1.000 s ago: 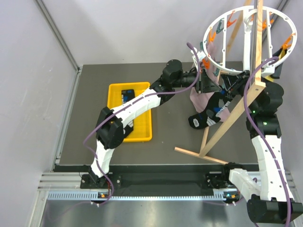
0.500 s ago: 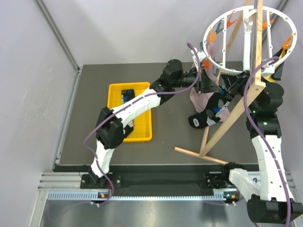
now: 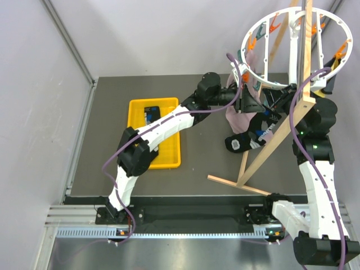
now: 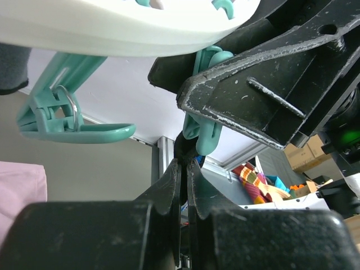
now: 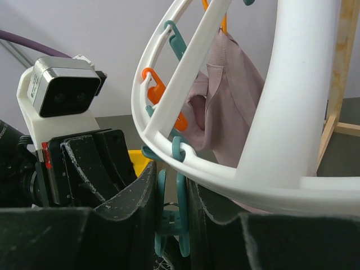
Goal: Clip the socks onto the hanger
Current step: Clamp the sock onto the hanger.
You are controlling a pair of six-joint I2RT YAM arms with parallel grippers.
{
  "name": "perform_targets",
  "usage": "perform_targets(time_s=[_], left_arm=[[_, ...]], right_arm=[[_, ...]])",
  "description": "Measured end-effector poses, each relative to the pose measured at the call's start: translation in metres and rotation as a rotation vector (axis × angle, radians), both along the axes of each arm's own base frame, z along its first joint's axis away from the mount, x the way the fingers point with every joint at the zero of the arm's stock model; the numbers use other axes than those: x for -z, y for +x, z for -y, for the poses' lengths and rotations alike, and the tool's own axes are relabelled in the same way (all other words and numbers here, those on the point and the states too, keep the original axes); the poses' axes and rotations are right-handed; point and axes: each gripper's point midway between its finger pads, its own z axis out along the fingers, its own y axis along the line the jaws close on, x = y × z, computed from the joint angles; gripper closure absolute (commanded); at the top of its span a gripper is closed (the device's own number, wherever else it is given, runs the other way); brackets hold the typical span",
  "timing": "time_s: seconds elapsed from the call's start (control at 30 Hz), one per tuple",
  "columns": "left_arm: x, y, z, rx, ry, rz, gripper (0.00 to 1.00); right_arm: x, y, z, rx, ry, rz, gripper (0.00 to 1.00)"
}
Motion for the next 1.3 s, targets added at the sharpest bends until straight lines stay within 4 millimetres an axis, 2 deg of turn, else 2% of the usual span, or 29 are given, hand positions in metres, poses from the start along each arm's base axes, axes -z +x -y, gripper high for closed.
perform_targets(time_s=[0.3,0.5,1.03,1.3], left_arm=[[-0.011,-0.004,-0.001,0.018,-0.021,0.005,1.00],[-0.012,-0.004,-0.002,0.019,-0.021,0.005,1.00],[-0.011,0.013,-0.010,-0.014,-0.019,0.022,1.00],[-0.025,0.015,-0.012,-0.019,-0.042,0.043,1.00]], right_arm=[[-0.001,0.000,0.000,-0.001,0.001,0.002,1.00],[-0.001,0.000,0.000,0.001,0.002,0.003,1.00],[-0.001,-0.001,0.000,-0.005,0.001,0.002,1.00],[-0.001,-0.003,-0.002,-0.014,0.000,0.002,1.00]])
